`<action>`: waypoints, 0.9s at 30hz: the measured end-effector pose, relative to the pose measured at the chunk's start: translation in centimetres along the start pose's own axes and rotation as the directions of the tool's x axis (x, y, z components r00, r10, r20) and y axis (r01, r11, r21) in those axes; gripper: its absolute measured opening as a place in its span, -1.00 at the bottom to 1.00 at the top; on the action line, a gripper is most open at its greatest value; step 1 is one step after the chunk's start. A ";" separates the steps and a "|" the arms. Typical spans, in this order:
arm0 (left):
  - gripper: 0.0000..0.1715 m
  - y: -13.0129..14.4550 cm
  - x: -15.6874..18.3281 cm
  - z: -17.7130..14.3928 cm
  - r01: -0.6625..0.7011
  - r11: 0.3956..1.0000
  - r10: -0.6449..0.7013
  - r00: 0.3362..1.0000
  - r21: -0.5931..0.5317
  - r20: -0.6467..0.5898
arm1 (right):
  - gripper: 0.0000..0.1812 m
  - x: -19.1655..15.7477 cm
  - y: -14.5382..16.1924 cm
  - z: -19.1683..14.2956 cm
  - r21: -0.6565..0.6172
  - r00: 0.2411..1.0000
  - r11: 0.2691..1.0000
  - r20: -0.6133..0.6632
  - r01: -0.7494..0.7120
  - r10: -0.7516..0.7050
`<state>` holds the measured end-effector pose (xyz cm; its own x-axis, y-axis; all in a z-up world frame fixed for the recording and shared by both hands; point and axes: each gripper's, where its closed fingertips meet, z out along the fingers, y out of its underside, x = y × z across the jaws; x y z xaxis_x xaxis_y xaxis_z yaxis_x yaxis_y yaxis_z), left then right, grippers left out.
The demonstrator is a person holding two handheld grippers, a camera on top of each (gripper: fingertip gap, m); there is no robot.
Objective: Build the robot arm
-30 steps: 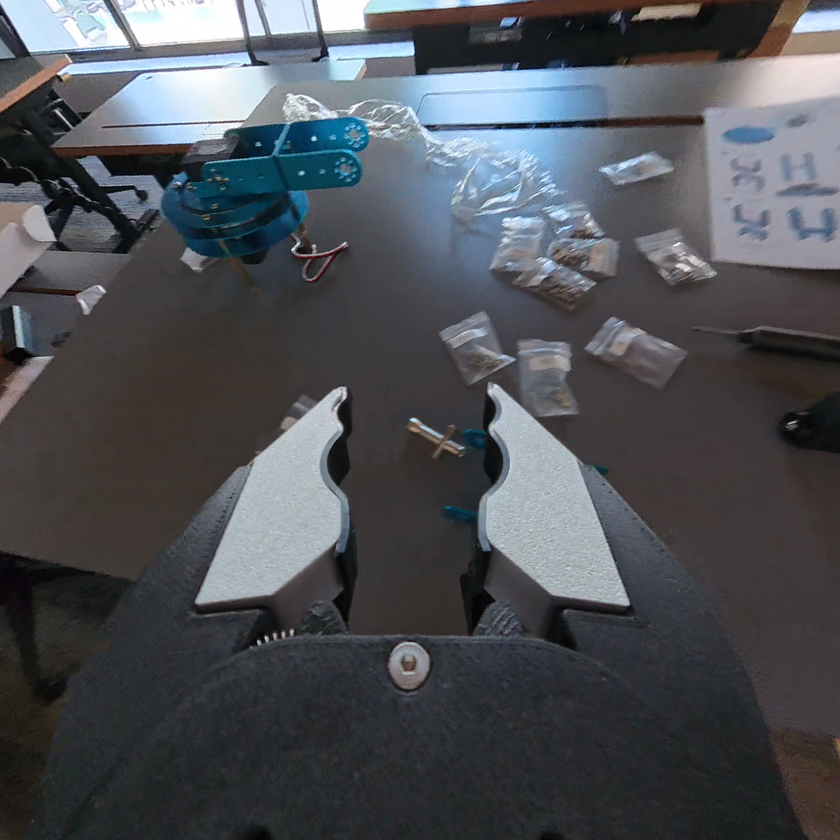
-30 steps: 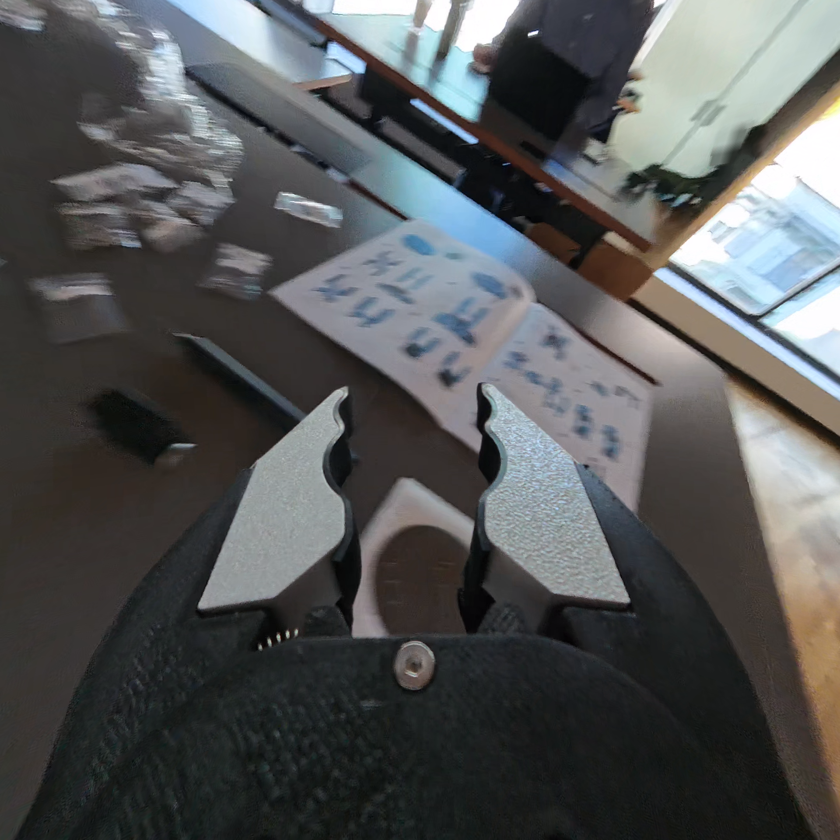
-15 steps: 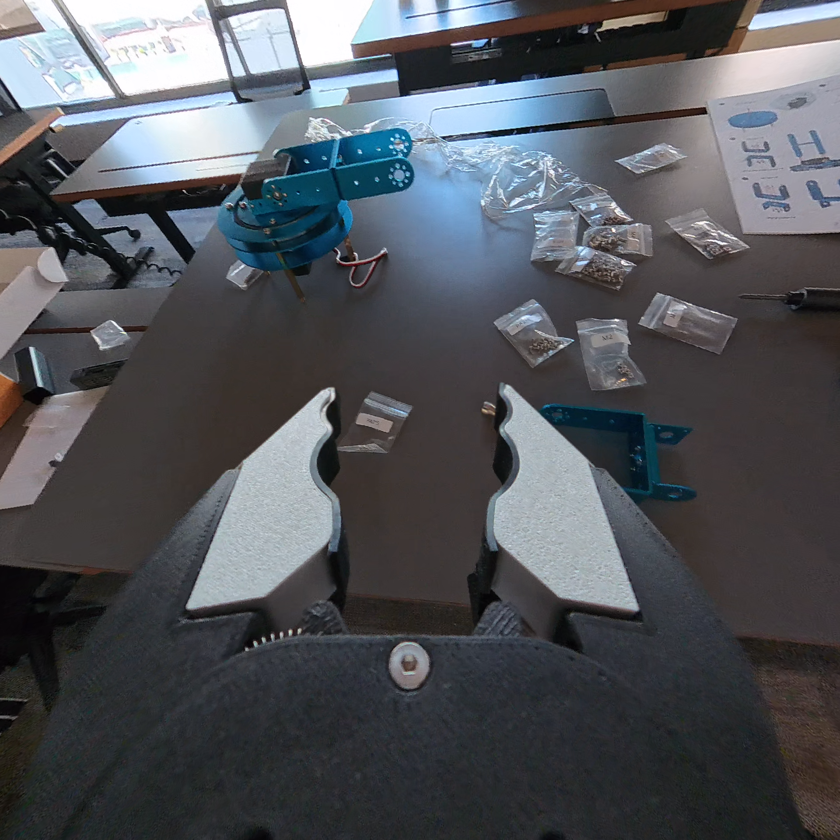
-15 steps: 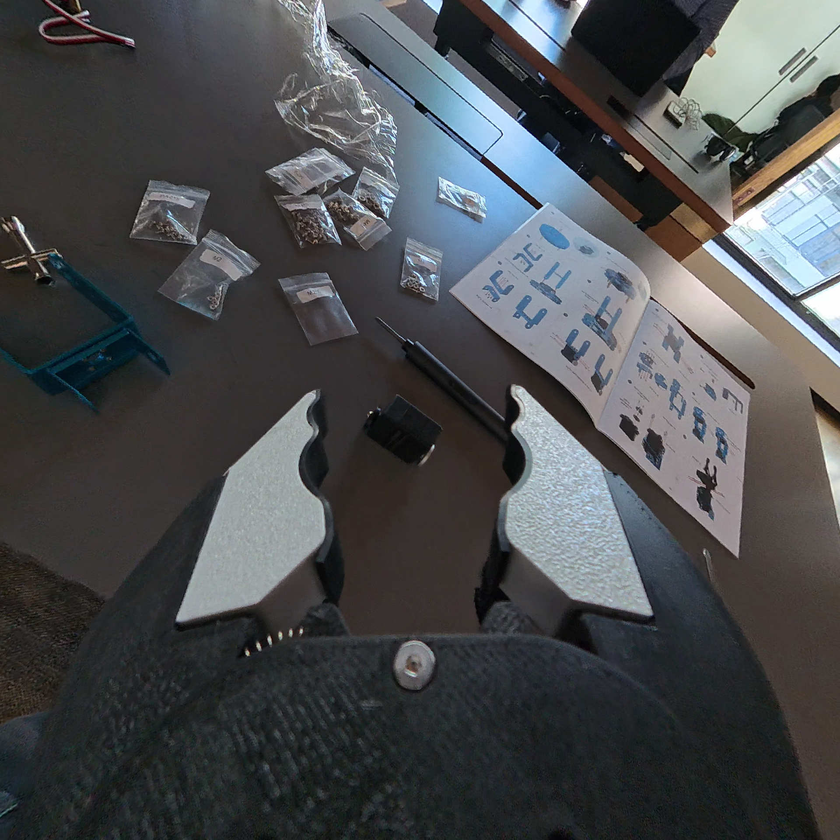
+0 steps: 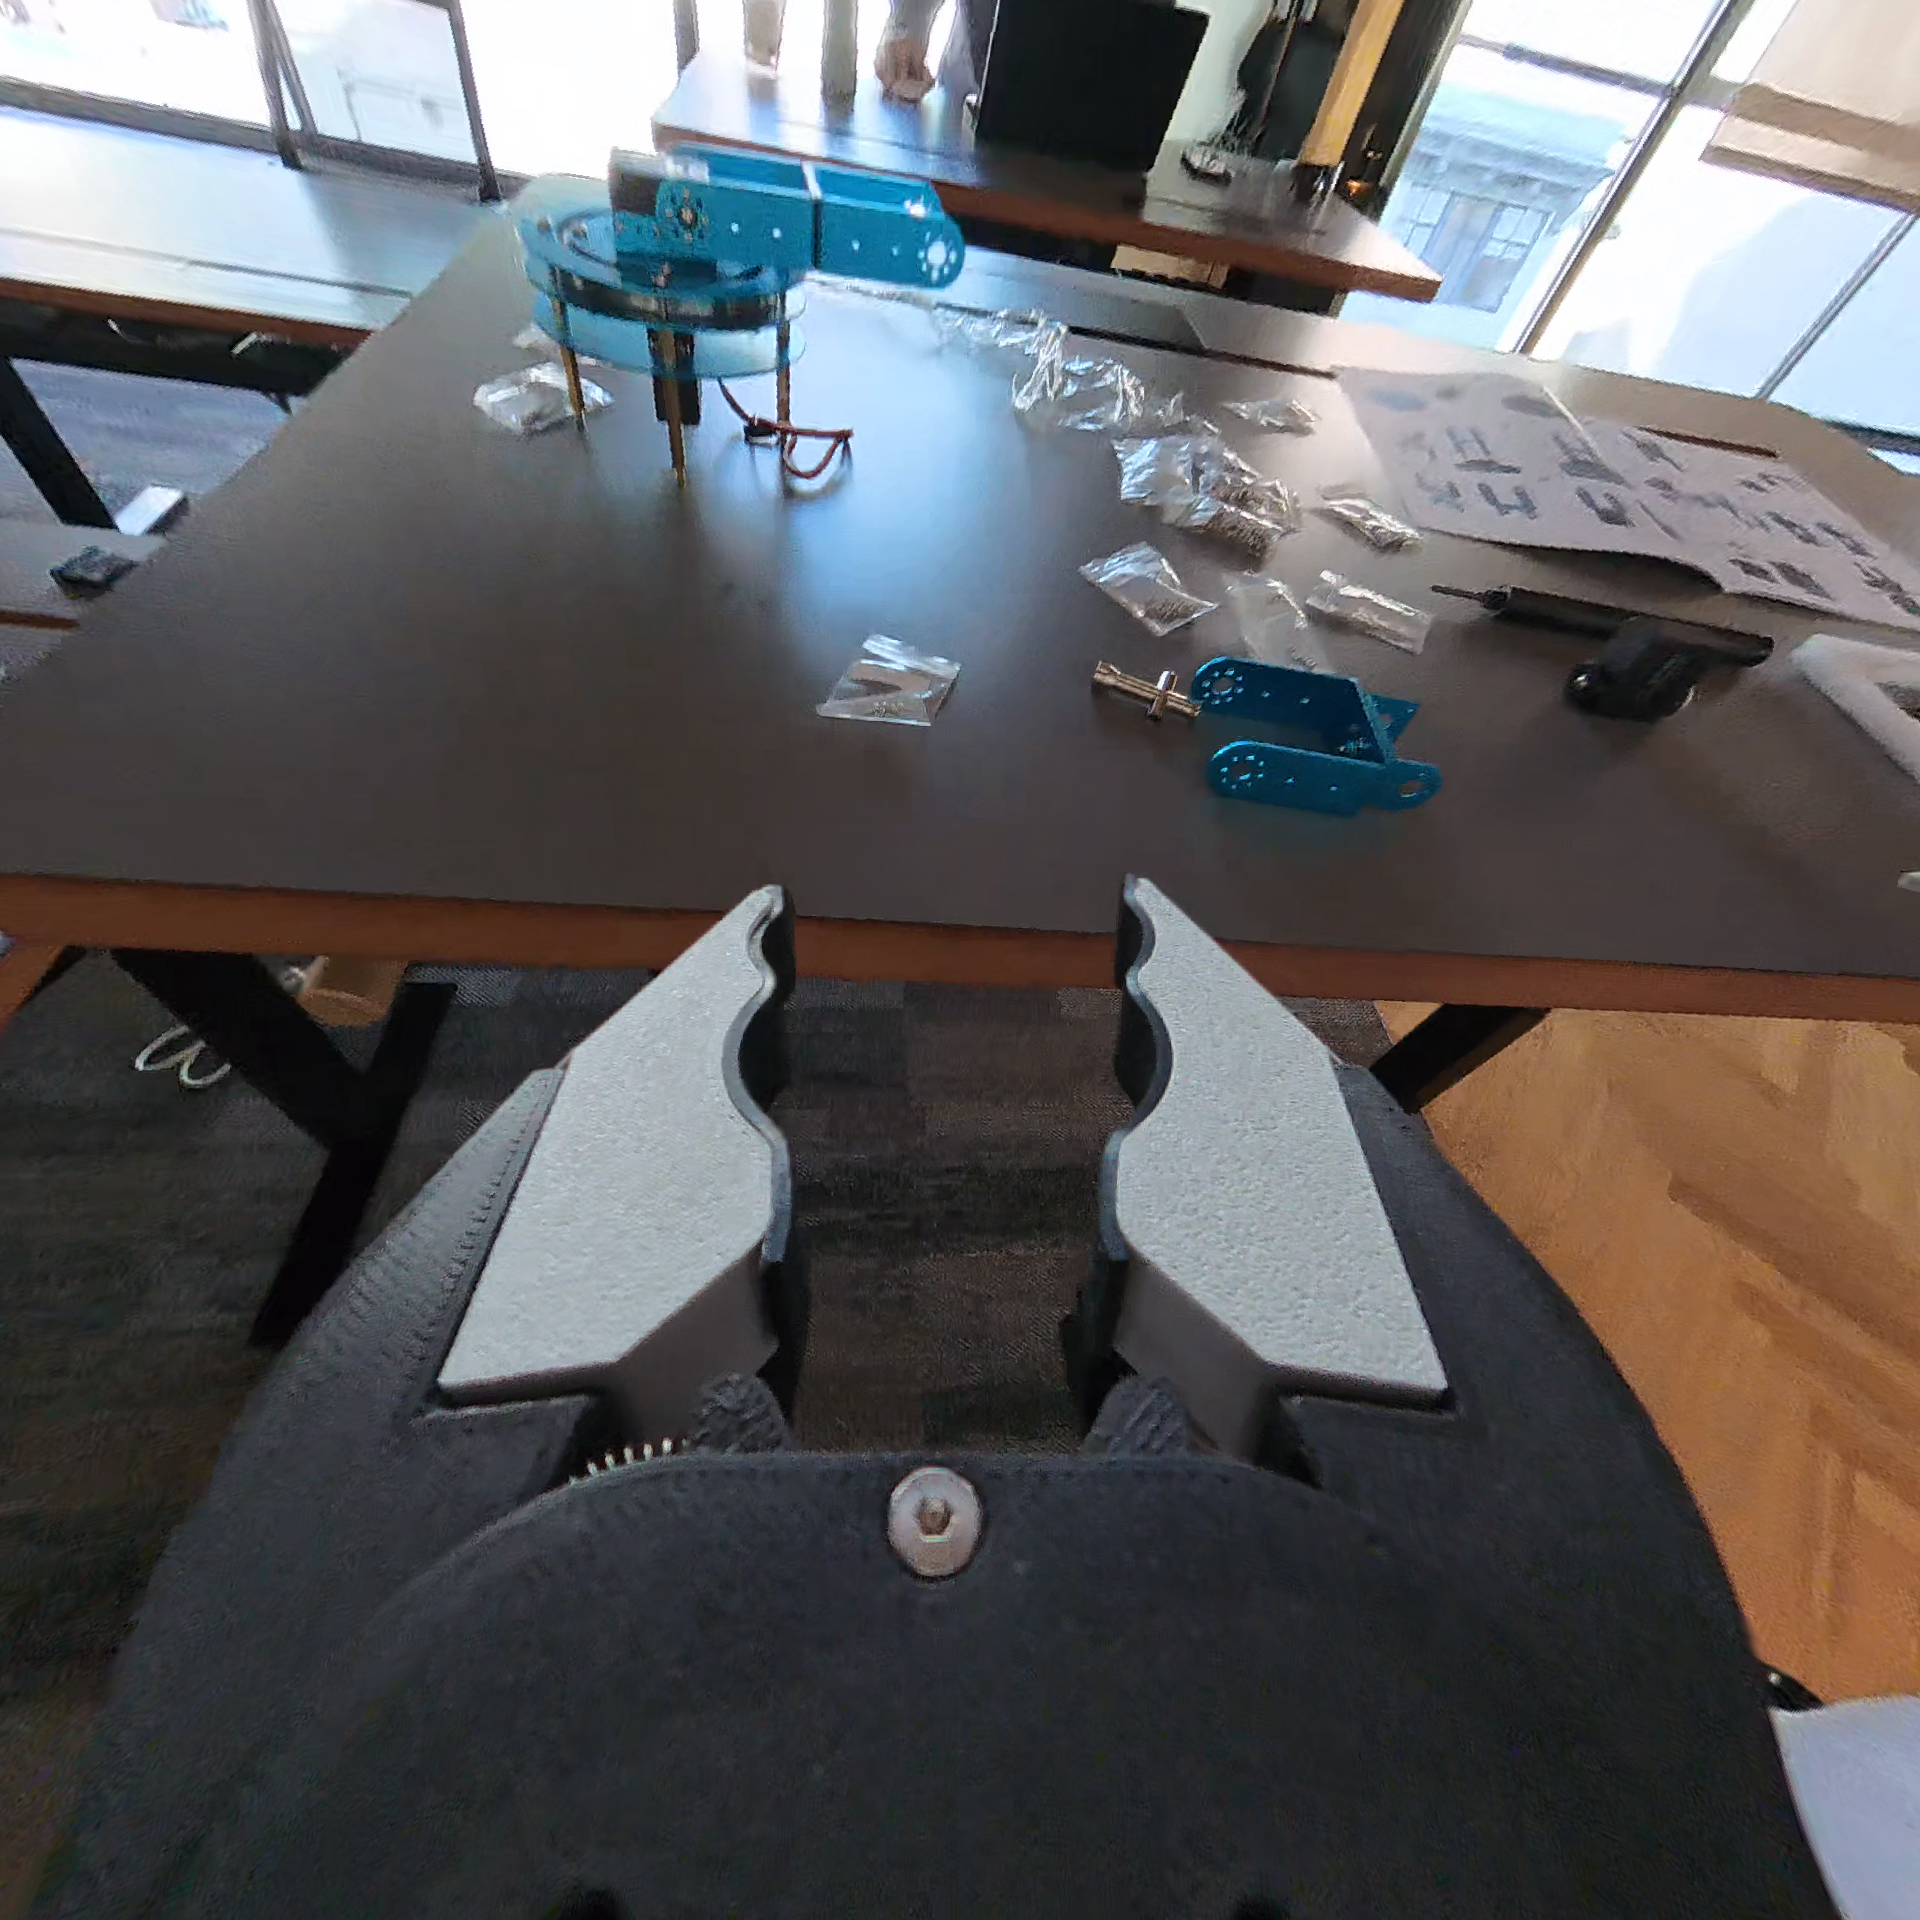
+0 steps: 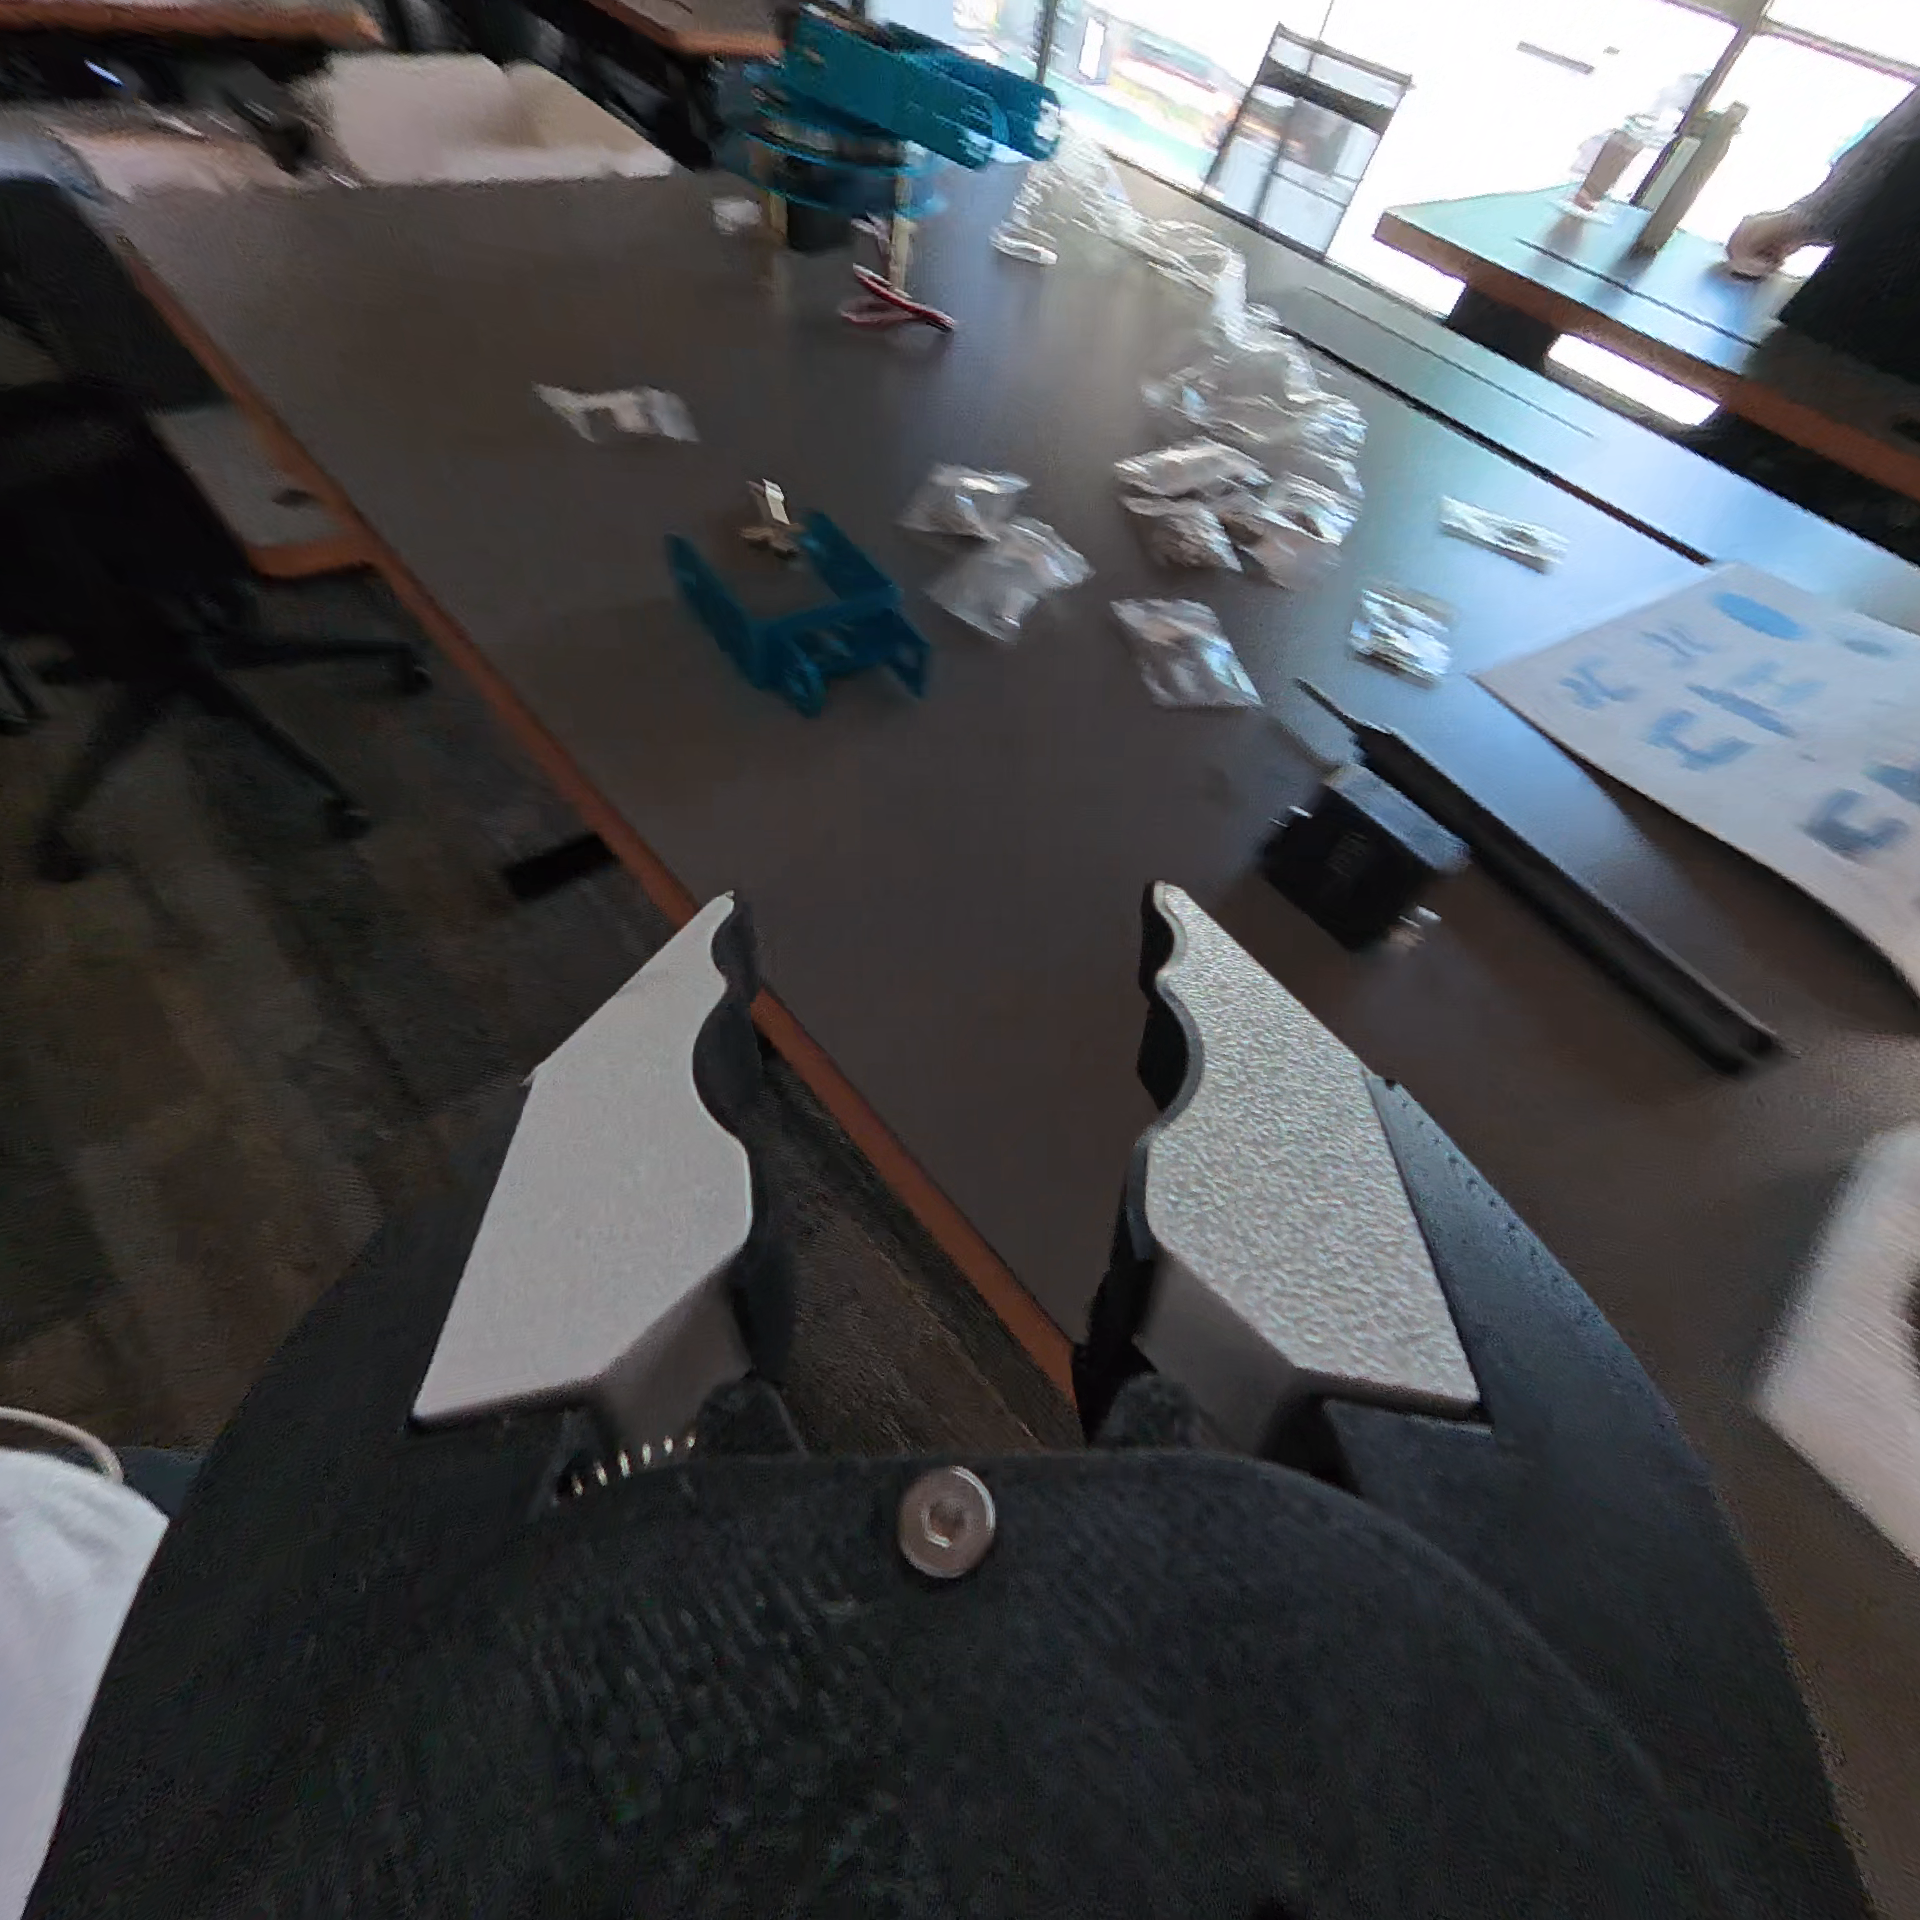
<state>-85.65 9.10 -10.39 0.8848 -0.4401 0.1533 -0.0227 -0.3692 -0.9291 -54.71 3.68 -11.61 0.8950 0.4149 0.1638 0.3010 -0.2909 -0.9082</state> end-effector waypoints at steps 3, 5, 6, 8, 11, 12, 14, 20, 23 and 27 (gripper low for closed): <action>-0.27 -0.3 -1.0 -0.5 -0.011 1.000 0.012 1.000 -0.020 0.023 | -0.19 -2.7 -1.0 2.4 0.005 0.994 1.000 0.111 -0.010 0.009; -0.25 -0.2 -1.3 -0.6 0.003 0.999 -0.002 1.000 -0.045 0.027 | -0.18 -3.8 -1.9 4.2 0.007 0.989 0.999 0.141 0.036 -0.037; -0.25 -0.1 -1.3 -0.7 0.004 0.999 -0.003 0.999 -0.054 0.032 | -0.18 -4.1 -2.1 5.1 0.005 0.987 0.998 0.146 0.064 -0.064; -0.25 0.2 -1.3 -1.1 -0.003 0.997 0.006 0.999 -0.072 0.039 | -0.17 -4.6 -2.5 7.0 -0.003 0.981 0.994 0.164 0.108 -0.106; -0.25 1.5 -1.8 -1.8 0.002 0.993 0.005 0.999 -0.120 0.054 | -0.17 -4.7 -2.2 9.8 -0.039 0.976 0.991 0.184 0.126 -0.117; -0.25 1.8 -2.0 -2.1 0.009 0.991 -0.001 0.998 -0.130 0.057 | -0.20 -4.9 -2.0 10.4 -0.050 0.972 0.991 0.208 0.125 -0.112; -0.26 2.3 -2.3 -2.6 0.025 0.991 -0.018 0.998 -0.130 0.058 | -0.32 -5.5 -1.2 11.3 -0.081 0.960 0.990 0.267 0.114 -0.089; -0.28 2.4 -2.9 -2.9 0.072 0.992 -0.068 0.997 -0.106 0.039 | -0.48 -5.2 -0.7 12.2 -0.121 0.956 0.986 0.283 0.115 -0.077; -0.30 2.4 -2.7 -2.9 0.074 0.992 -0.073 0.997 -0.098 0.013 | -0.56 -4.7 -0.6 12.7 -0.144 0.953 0.982 0.293 0.124 -0.078; -0.29 3.1 -3.1 -2.5 0.077 0.993 -0.077 0.997 -0.093 0.009 | -0.75 -4.8 -0.8 12.8 -0.146 0.938 0.981 0.341 0.124 -0.068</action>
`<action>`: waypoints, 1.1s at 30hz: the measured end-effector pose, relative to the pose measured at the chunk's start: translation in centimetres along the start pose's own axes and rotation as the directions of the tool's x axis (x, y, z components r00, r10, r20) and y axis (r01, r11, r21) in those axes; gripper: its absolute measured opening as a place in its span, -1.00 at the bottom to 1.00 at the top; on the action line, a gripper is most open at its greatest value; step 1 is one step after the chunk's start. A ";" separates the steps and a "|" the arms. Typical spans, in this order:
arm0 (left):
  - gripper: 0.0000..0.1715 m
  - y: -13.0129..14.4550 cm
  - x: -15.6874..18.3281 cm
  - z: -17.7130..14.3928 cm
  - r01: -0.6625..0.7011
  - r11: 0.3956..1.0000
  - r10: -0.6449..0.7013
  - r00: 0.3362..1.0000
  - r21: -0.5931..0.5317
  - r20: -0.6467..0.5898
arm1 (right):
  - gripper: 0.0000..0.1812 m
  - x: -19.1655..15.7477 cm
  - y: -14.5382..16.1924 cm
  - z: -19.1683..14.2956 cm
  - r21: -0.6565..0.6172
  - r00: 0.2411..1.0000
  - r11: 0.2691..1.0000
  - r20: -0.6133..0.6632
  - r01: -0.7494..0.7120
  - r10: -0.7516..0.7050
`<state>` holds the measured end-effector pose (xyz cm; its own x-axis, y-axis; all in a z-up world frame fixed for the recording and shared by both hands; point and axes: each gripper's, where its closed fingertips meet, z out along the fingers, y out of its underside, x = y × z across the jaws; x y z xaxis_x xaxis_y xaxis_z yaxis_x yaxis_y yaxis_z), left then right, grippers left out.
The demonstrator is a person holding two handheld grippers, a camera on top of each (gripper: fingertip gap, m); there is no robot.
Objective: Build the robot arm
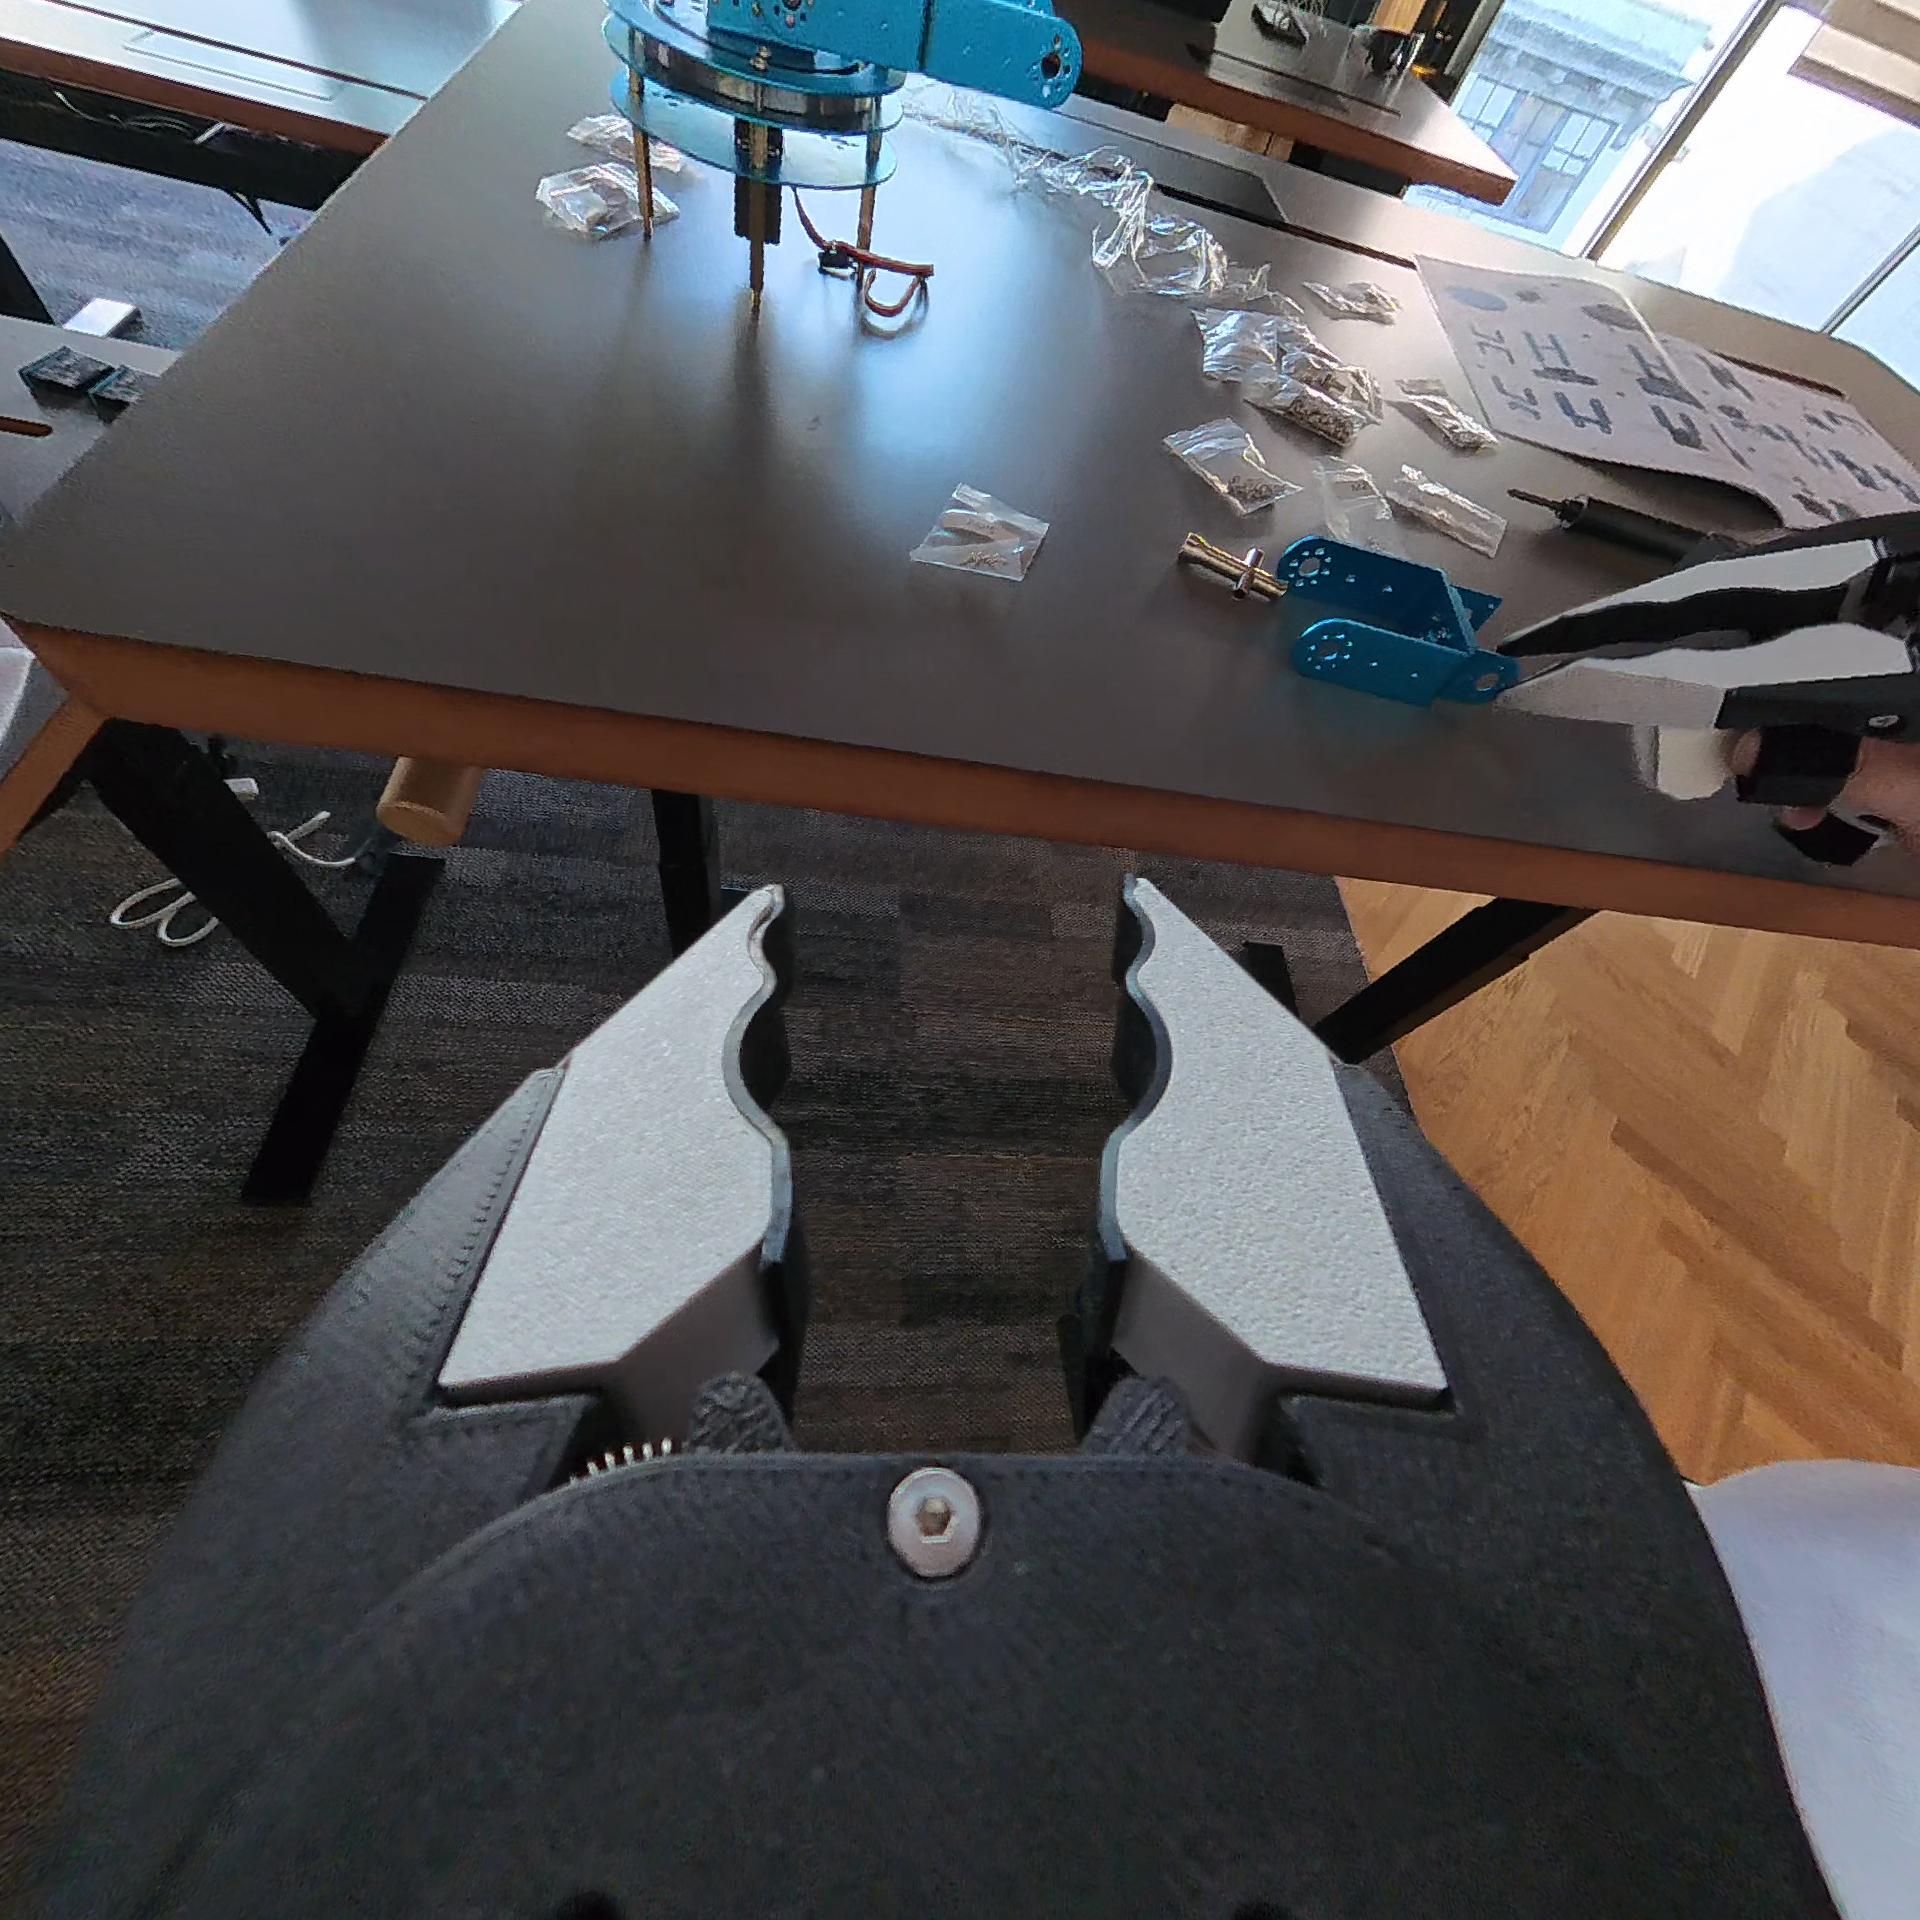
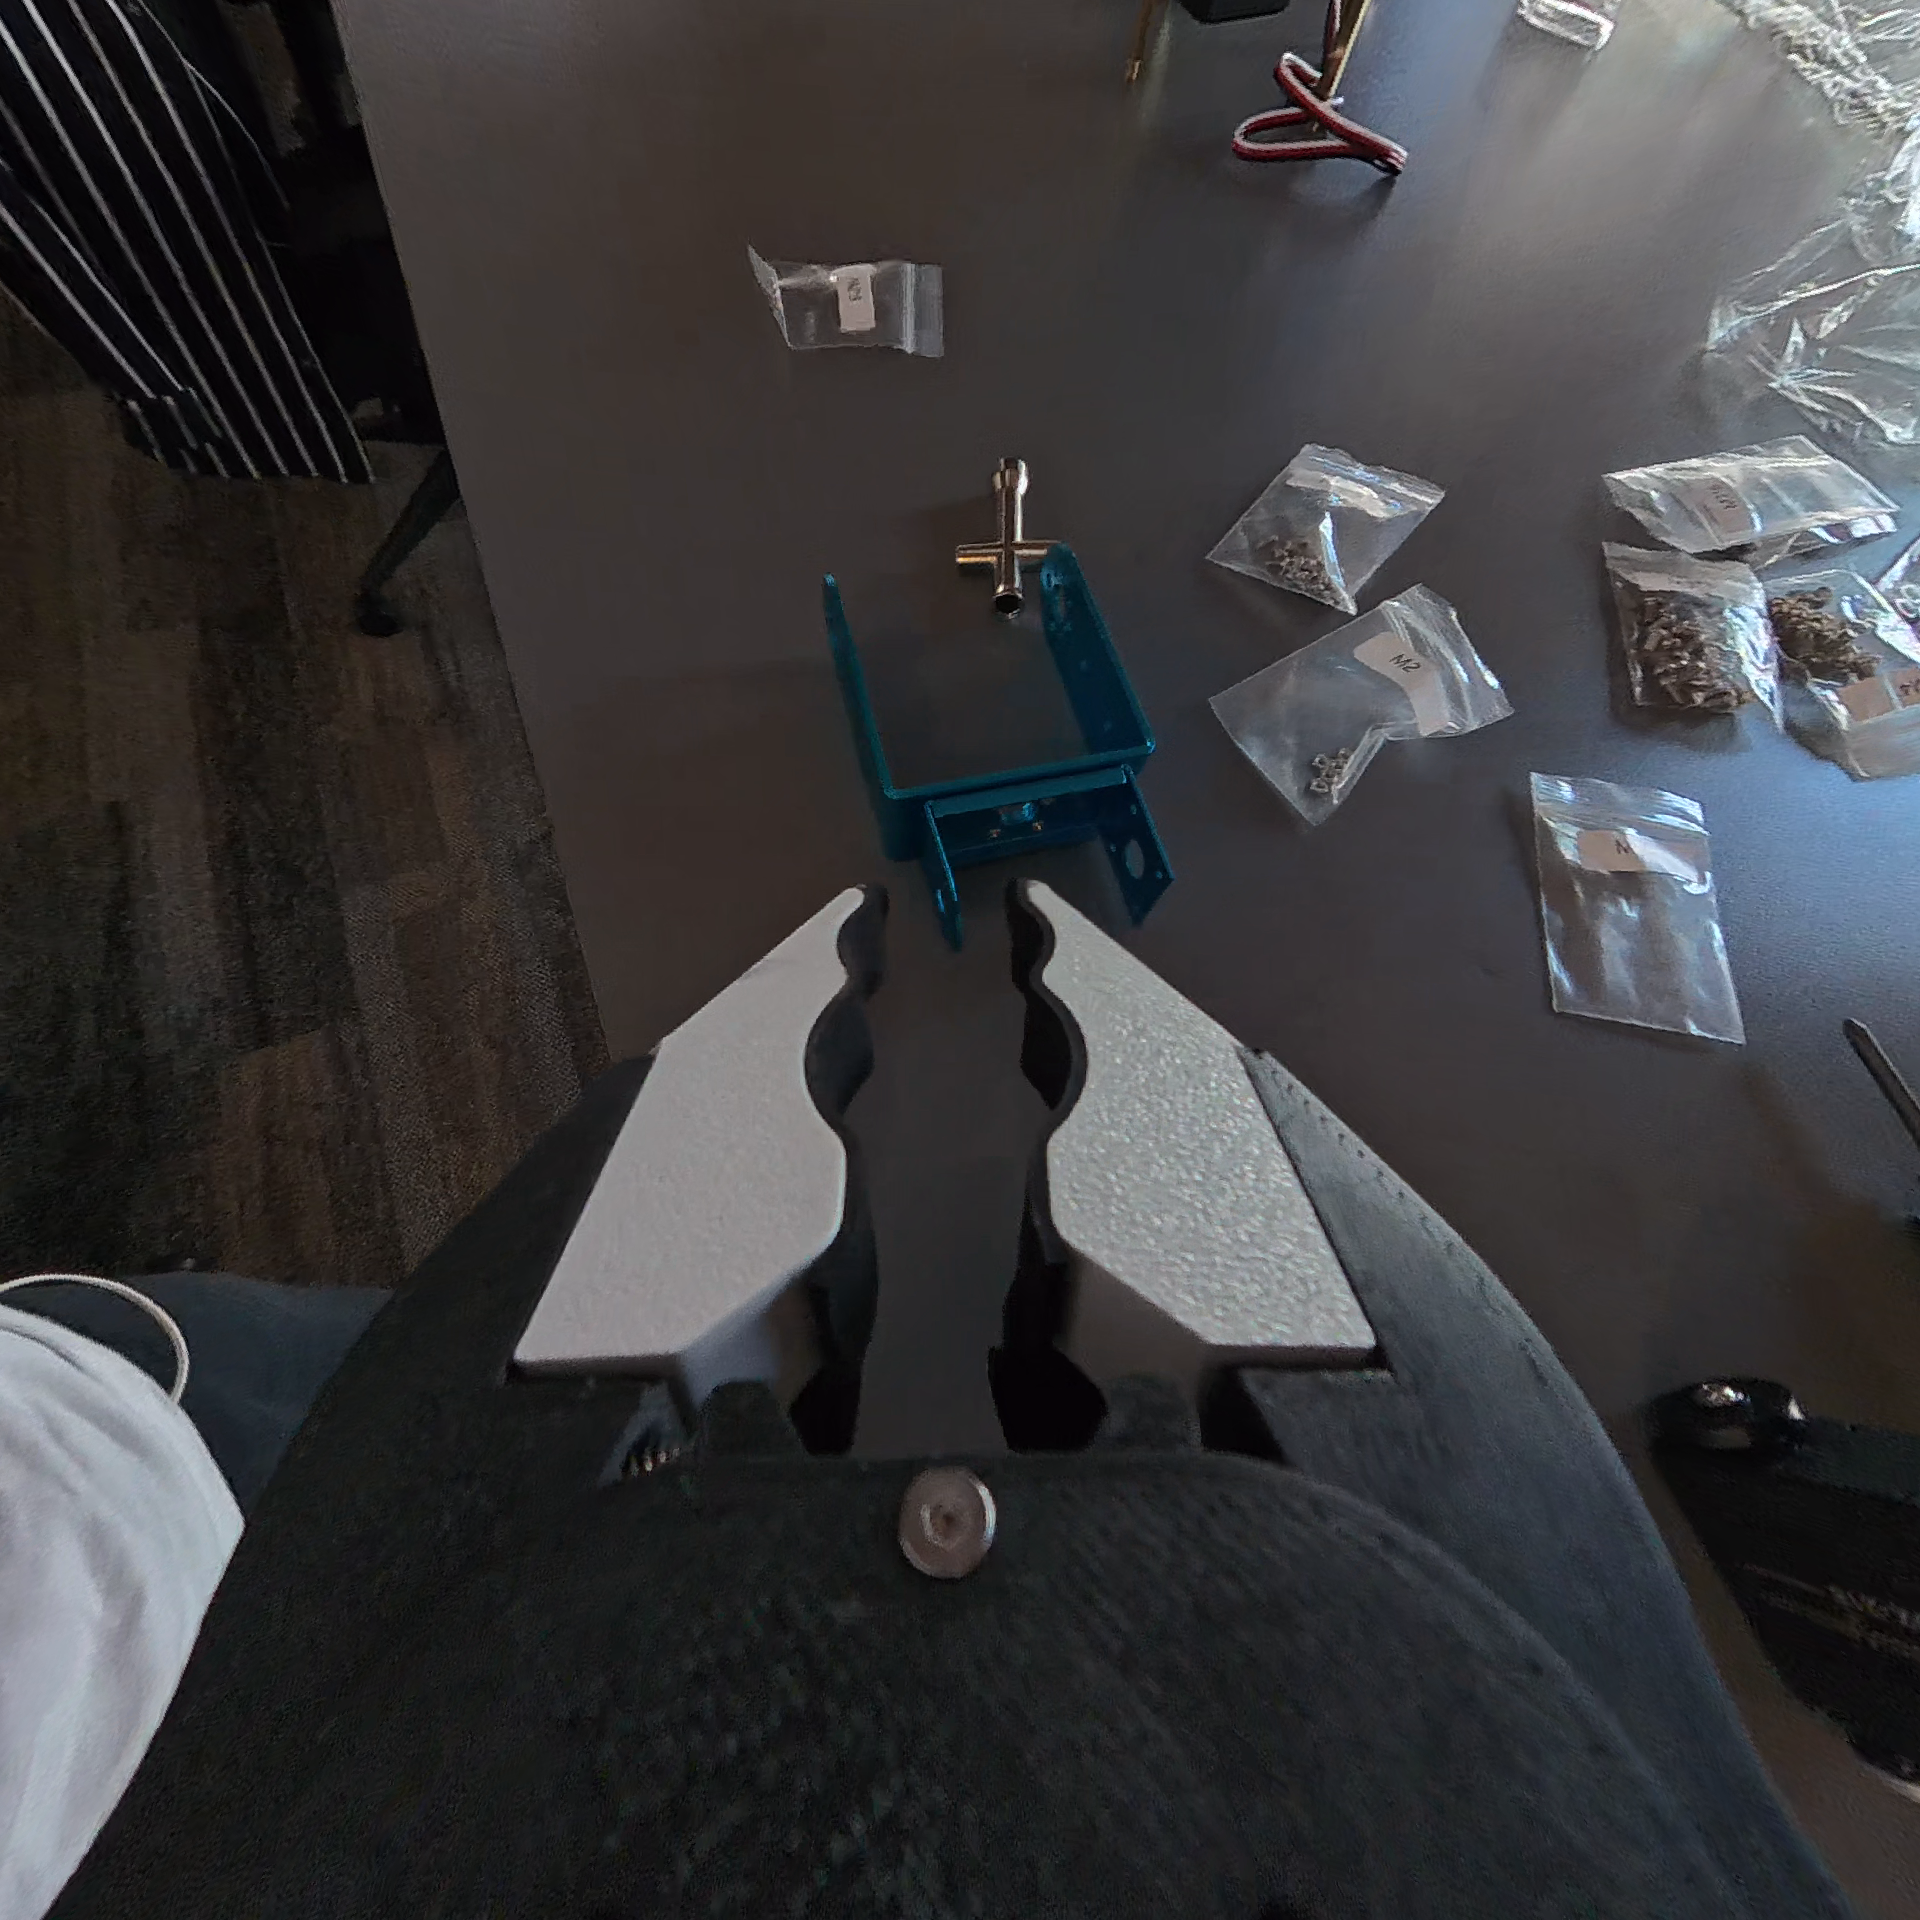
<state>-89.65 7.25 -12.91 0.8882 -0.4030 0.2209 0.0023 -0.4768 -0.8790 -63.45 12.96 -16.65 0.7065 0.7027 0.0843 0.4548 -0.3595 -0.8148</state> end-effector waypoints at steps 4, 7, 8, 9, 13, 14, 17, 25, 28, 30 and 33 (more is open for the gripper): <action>-0.29 0.6 -0.2 0.6 0.039 0.999 -0.039 0.999 0.003 -0.031 | -0.81 0.3 0.0 0.1 -0.017 1.000 1.000 0.023 0.004 -0.004; -0.29 0.9 -0.3 1.0 0.057 0.998 -0.056 0.997 0.004 -0.052 | -0.81 0.3 0.0 0.2 -0.030 0.998 0.998 0.043 0.048 -0.047; -0.30 0.9 -0.3 1.1 0.058 0.998 -0.058 0.997 0.002 -0.059 | -0.81 0.5 0.0 0.2 -0.037 0.998 0.998 0.036 0.059 -0.057; -0.30 1.0 -0.3 1.3 0.057 0.998 -0.057 0.996 -0.002 -0.064 | -0.81 0.7 0.2 0.3 -0.046 0.998 0.997 0.028 0.064 -0.063; -0.30 0.9 0.0 1.9 0.041 0.999 -0.042 0.996 -0.014 -0.077 | -0.81 1.0 0.3 0.4 -0.050 0.998 0.997 0.018 0.064 -0.063; -0.30 0.8 0.2 2.1 0.041 0.999 -0.042 0.995 -0.017 -0.086 | -0.81 1.0 0.3 0.4 -0.049 0.998 0.997 0.016 0.058 -0.058; -0.30 0.5 1.1 2.6 0.029 0.999 -0.031 0.993 -0.026 -0.110 | -0.81 1.3 0.1 0.4 -0.039 0.998 0.998 0.006 0.055 -0.055; -0.30 0.5 2.9 3.7 -0.019 0.999 0.012 0.989 -0.043 -0.144 | -0.80 1.2 0.4 -0.8 0.002 1.000 1.000 -0.003 0.025 -0.025; -0.30 0.5 3.8 4.4 -0.026 0.999 0.019 0.986 -0.042 -0.165 | -0.79 1.1 1.3 -2.1 0.016 1.000 1.000 -0.016 0.015 -0.015; -0.31 0.3 5.1 5.2 -0.032 0.998 0.023 0.982 -0.046 -0.188 | -0.77 1.3 2.2 -3.3 0.027 0.999 1.000 -0.035 -0.001 0.001; -0.30 -0.4 8.2 6.3 -0.064 0.996 0.048 0.971 -0.061 -0.233 | -0.74 1.6 3.1 -5.7 0.079 0.998 0.996 -0.053 -0.040 0.044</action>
<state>-79.44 9.01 -13.40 0.7555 -0.5963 0.2711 -0.0826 -0.4973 -0.8637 -57.80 9.50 -15.83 0.7534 0.6529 0.0787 0.3825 -0.3377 -0.8600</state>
